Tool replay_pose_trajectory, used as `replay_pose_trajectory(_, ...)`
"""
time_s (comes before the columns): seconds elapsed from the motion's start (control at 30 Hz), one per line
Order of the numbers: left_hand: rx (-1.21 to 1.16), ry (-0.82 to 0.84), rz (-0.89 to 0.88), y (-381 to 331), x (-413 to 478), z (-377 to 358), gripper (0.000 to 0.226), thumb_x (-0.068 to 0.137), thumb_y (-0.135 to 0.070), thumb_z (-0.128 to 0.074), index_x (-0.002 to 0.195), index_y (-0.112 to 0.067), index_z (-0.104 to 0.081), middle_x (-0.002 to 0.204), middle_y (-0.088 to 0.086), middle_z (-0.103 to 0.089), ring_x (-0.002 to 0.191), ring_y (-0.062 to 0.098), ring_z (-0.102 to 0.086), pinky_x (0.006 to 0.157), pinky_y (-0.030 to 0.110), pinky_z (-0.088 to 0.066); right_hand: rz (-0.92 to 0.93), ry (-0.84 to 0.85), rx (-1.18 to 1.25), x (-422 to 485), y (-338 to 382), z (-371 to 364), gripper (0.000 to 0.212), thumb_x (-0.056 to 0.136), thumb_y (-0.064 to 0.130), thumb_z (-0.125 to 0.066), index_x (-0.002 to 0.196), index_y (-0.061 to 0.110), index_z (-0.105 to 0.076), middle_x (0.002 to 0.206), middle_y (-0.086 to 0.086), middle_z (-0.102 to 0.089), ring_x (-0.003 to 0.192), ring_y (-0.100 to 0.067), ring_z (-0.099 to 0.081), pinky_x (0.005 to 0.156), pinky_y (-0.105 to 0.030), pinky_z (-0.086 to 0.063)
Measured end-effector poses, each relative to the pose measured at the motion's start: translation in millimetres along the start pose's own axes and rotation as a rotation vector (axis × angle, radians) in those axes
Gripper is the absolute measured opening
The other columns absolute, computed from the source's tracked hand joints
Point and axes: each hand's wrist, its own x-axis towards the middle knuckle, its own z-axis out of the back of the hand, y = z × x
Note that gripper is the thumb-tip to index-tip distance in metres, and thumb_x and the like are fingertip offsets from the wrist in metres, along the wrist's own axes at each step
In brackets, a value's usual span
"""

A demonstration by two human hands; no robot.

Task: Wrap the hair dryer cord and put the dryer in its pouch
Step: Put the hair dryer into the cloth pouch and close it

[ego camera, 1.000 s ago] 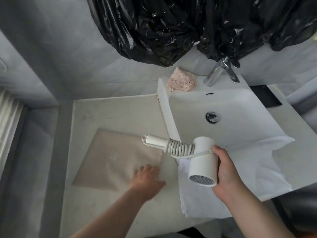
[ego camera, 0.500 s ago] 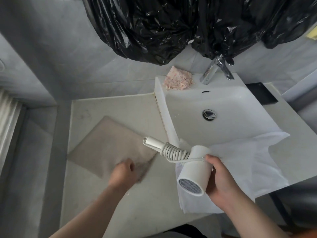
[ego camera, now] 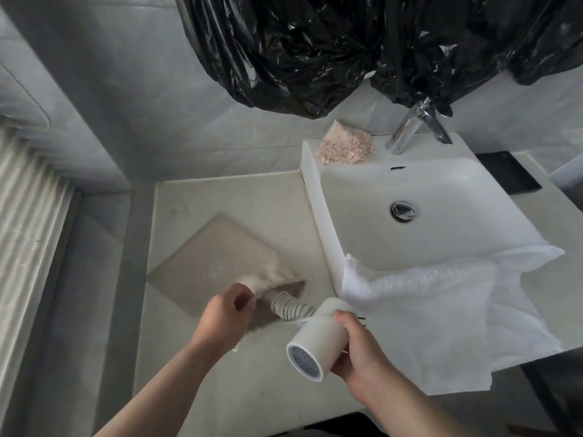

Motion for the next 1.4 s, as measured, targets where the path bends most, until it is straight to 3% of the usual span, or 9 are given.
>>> replay_pose_trajectory(0.23, 0.103, 0.05, -0.037, 6, -25, 1, 0.024, 0.087, -0.018, -0.068, 0.068, -0.029, -0.057, 0.062, -0.008, -0.06, 0.057, 0.011, -0.054, 0.055, 0.027, -0.045, -0.019, 0.029, 0.062, 37, -21, -45, 0.034, 0.081, 0.028, -0.069, 0.109, 0.008, -0.064, 0.108, -0.022, -0.07, 0.102, -0.036, -0.068, 0.083, -0.053, -0.058)
replay_pose_trajectory(0.43, -0.065, 0.052, 0.054, -5, -32, 1, 0.019, 0.09, -0.006, -0.06, 0.073, -0.016, -0.061, 0.059, -0.007, -0.067, 0.047, 0.01, -0.05, 0.046, 0.026, -0.043, -0.032, 0.055, 0.158, 56, -41, -65, 0.063, 0.069, 0.042, -0.073, 0.123, 0.012, -0.058, 0.114, -0.014, -0.071, 0.102, -0.025, -0.07, 0.086, -0.043, -0.059)
replay_pose_trajectory(0.53, -0.03, 0.038, 0.025, -13, -34, -3, 0.022, 0.088, -0.011, -0.061, 0.07, -0.022, -0.059, 0.061, -0.002, -0.066, 0.055, 0.014, -0.056, 0.054, 0.035, -0.048, -0.037, 0.122, 0.172, 60, -48, -73, 0.073, 0.065, 0.047, -0.075, 0.127, 0.015, -0.055, 0.115, -0.009, -0.072, 0.103, -0.021, -0.071, 0.093, -0.039, -0.056)
replay_pose_trajectory(0.8, 0.162, -0.026, -0.056, 10, -40, -13, 0.009, 0.088, -0.017, -0.064, 0.081, -0.022, -0.067, 0.079, -0.01, -0.062, 0.074, 0.012, -0.058, 0.063, 0.025, -0.045, -0.117, 0.376, 0.024, 59, -61, -78, 0.042, 0.081, 0.021, -0.07, 0.118, 0.003, -0.067, 0.1, -0.017, -0.073, 0.091, -0.023, -0.072, 0.088, -0.035, -0.057)
replay_pose_trajectory(1.0, 0.181, -0.027, -0.04, 37, -45, -10, 0.016, 0.086, -0.014, -0.067, 0.079, -0.027, -0.061, 0.078, -0.014, -0.056, 0.074, 0.008, -0.054, 0.062, 0.011, -0.037, -0.103, 0.296, -0.358, 55, -44, -61, 0.023, 0.086, 0.031, -0.069, 0.098, 0.013, -0.065, 0.092, -0.008, -0.058, 0.069, -0.02, -0.058, 0.062, -0.032, -0.053)
replay_pose_trajectory(1.13, 0.17, -0.131, 0.053, 49, -50, -10, 0.014, 0.08, -0.023, -0.076, 0.083, -0.02, -0.062, 0.084, -0.006, -0.055, 0.084, 0.022, -0.054, 0.073, 0.029, -0.04, 0.31, 0.091, -0.752, 69, -14, -50, 0.016, 0.082, 0.033, -0.052, 0.073, 0.021, -0.059, 0.074, -0.004, -0.054, 0.065, -0.023, -0.054, 0.064, -0.042, -0.051)
replay_pose_trajectory(1.2, 0.139, -0.208, 0.168, 49, -56, -11, 0.028, 0.076, -0.027, -0.08, 0.089, -0.017, -0.057, 0.091, 0.0, -0.053, 0.091, 0.027, -0.05, 0.078, 0.032, -0.036, 0.433, 0.119, -0.981, 72, 2, -53, 0.03, 0.085, 0.021, -0.045, 0.106, 0.025, -0.066, 0.095, 0.002, -0.057, 0.092, -0.024, -0.061, 0.078, -0.035, -0.049)
replay_pose_trajectory(1.27, 0.168, -0.245, 0.17, 47, -61, -17, 0.04, 0.073, -0.027, -0.083, 0.101, -0.011, -0.058, 0.104, 0.006, -0.052, 0.099, 0.032, -0.048, 0.085, 0.035, -0.037, 0.462, 0.258, -1.146, 74, 9, -64, 0.058, 0.083, 0.003, -0.039, 0.135, 0.025, -0.051, 0.113, 0.007, -0.052, 0.108, -0.021, -0.057, 0.081, -0.025, -0.045)
replay_pose_trajectory(1.4, 0.082, -0.199, 0.225, 36, -58, -26, 0.075, 0.07, -0.034, -0.082, 0.134, -0.017, -0.046, 0.134, 0.008, -0.041, 0.121, 0.034, -0.045, 0.101, 0.041, -0.039, 0.42, 0.25, -1.108, 93, 5, -80, 0.042, 0.087, 0.009, -0.043, 0.122, 0.026, -0.057, 0.118, 0.0, -0.065, 0.109, -0.023, -0.061, 0.095, -0.036, -0.05)
